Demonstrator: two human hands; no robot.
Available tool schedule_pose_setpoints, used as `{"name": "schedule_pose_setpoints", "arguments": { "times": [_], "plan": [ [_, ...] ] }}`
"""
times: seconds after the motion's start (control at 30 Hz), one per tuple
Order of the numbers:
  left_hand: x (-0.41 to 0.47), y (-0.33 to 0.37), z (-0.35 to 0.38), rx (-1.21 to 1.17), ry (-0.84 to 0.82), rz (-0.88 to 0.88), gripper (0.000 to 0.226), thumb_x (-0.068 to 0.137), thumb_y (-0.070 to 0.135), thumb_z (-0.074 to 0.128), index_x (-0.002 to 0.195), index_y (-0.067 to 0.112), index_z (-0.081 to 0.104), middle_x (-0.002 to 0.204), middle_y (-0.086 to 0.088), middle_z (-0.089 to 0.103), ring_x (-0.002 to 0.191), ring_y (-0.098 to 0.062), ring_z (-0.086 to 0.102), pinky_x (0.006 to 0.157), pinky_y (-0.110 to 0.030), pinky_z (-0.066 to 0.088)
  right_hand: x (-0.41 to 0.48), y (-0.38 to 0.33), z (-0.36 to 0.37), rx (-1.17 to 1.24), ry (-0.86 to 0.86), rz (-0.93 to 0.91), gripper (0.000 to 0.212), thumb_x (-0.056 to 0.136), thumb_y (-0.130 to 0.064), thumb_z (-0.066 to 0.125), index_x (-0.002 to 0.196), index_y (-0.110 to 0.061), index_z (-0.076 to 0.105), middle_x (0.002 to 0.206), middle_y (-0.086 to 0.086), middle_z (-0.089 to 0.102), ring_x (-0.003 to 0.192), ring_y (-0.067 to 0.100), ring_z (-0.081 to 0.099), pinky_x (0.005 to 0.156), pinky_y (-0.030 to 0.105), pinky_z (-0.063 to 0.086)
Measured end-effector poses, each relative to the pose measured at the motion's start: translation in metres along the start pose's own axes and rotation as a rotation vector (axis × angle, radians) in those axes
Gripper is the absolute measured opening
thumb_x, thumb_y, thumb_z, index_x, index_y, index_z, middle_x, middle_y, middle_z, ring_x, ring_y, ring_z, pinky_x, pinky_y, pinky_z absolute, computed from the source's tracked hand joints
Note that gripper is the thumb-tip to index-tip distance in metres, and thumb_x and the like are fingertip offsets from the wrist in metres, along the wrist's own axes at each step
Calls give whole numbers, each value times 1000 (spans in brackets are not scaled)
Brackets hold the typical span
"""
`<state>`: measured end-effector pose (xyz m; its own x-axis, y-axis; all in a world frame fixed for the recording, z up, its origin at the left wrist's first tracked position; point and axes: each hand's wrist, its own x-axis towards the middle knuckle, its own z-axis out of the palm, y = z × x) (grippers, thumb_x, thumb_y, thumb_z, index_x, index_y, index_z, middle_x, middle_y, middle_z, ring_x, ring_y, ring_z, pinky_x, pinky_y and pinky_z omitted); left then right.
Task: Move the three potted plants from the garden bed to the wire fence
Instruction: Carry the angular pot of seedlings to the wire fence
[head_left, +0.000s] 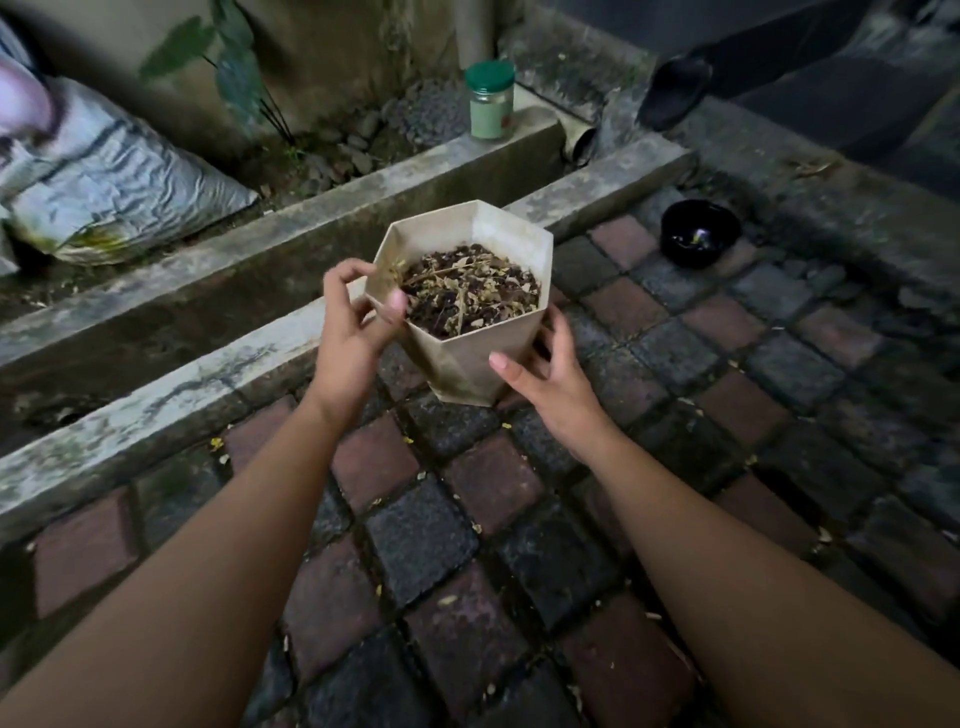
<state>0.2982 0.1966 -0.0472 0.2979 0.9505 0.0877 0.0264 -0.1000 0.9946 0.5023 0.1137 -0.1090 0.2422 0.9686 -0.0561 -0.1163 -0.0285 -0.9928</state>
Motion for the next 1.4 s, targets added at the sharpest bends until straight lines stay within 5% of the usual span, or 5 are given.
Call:
{"name": "schedule_pose_setpoints", "arguments": {
  "times": [0.23,0.43,0.73,0.87,1.4],
  "plan": [
    [-21,-31,32,-6,12,-89,166,46,52,103,157,26,-17,165,-15,34,151,-27,43,122,-53,40,11,10,-10,-10,-71,36,100,82,-19,85,160,-28,24,142,-12,55,136,11,55,115,38,48],
    [-27,-73,46,120,-47,-131,154,65,4,98,158,18,-25,168,-7,25,152,-19,38,125,-50,37,15,19,-6,-18,-27,-22,118,64,-24,92,159,-22,21,147,-5,51,143,20,48,117,41,44],
    [-14,-85,41,122,78,-120,145,54,28,101,156,17,0,150,-3,45,143,-23,48,123,-50,41,-6,28,5,-41,80,-200,87,88,0,70,158,-9,21,162,16,37,147,26,43,119,35,42],
    [-2,-84,31,102,6,-117,143,46,25,103,155,17,11,157,-7,45,145,-22,50,122,-50,42,-12,35,14,-39,168,-243,71,93,-1,67,146,-35,35,154,-10,43,140,7,48,109,21,44],
    [0,-84,31,32,6,-115,123,48,9,105,146,15,30,139,-3,66,126,-12,68,105,-37,59,11,37,11,113,72,-136,96,82,8,77,157,-23,26,157,9,45,142,21,49,118,42,44]
  ]
}}
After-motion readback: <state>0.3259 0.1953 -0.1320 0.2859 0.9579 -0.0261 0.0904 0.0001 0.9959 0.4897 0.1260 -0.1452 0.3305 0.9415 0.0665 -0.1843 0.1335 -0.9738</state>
